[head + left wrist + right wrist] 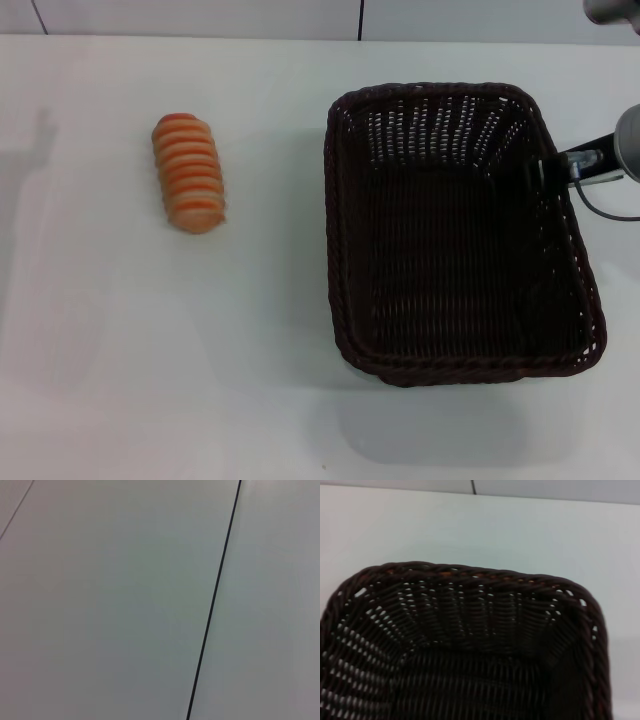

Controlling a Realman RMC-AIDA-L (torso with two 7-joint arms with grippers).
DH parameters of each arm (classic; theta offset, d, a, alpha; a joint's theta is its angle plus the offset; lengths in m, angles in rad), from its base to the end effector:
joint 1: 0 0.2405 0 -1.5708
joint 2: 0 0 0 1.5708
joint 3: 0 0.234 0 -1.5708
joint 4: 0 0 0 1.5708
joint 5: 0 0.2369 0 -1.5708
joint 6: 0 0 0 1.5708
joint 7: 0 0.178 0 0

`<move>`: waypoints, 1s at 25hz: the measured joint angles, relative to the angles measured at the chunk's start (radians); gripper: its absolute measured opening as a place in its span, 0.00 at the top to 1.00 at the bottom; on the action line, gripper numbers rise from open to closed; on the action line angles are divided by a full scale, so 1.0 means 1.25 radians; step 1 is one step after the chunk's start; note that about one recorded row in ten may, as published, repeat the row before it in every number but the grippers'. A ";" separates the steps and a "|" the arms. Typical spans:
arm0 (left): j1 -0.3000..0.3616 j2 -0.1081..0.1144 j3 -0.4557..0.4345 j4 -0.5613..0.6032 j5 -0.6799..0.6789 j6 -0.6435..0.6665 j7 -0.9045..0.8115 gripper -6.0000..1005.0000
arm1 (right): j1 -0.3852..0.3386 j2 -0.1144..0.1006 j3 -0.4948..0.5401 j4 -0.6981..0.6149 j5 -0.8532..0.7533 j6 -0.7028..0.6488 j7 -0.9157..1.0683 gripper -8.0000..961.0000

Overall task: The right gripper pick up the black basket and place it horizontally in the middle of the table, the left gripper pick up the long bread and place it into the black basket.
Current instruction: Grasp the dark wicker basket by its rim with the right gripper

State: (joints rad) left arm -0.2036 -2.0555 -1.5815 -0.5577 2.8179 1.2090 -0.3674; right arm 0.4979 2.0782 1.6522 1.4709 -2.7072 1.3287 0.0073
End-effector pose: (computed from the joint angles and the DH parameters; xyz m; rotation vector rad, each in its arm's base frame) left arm -0.3174 0.3637 0.1014 -1.1832 -0.4899 -1.0472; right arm 0.1712 0.3977 -0.0072 -2.0891 1.3328 -0.1769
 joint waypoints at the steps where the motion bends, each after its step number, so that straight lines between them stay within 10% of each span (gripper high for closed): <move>1: 0.000 0.000 0.000 -0.001 0.000 0.000 0.000 0.14 | 0.000 0.001 -0.004 0.004 0.000 0.000 0.007 0.16; 7: 0.006 0.000 -0.002 -0.004 0.000 0.013 -0.001 0.14 | -0.003 0.000 -0.002 0.002 0.001 -0.010 0.011 0.30; 16: 0.010 0.000 0.000 -0.010 0.000 0.019 -0.001 0.14 | -0.006 -0.001 -0.003 0.008 -0.001 -0.020 -0.001 0.78; 25: 0.019 0.000 0.002 -0.011 0.001 0.019 -0.008 0.14 | -0.018 -0.005 0.029 0.053 -0.008 -0.032 -0.112 0.80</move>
State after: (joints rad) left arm -0.1799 -2.0558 -1.5789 -0.5720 2.8187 1.2324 -0.3773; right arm 0.4751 2.0723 1.6887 1.5375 -2.7168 1.2893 -0.1327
